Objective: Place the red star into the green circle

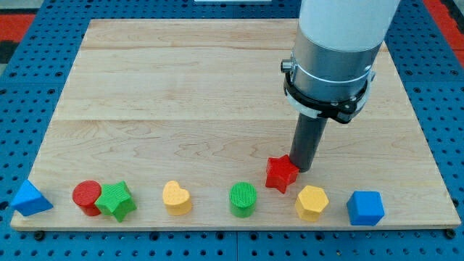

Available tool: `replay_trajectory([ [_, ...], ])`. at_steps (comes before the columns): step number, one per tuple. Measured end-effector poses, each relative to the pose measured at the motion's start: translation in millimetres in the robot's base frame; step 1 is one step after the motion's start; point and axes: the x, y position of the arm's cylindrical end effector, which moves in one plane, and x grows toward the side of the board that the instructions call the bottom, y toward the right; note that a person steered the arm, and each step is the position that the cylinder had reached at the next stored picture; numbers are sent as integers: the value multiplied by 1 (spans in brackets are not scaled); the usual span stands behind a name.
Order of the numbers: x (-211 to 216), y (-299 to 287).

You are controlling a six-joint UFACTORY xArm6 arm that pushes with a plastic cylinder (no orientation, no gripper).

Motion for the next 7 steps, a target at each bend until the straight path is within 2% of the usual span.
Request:
replay_trajectory([
  [2, -18, -2],
  [7, -3, -18],
])
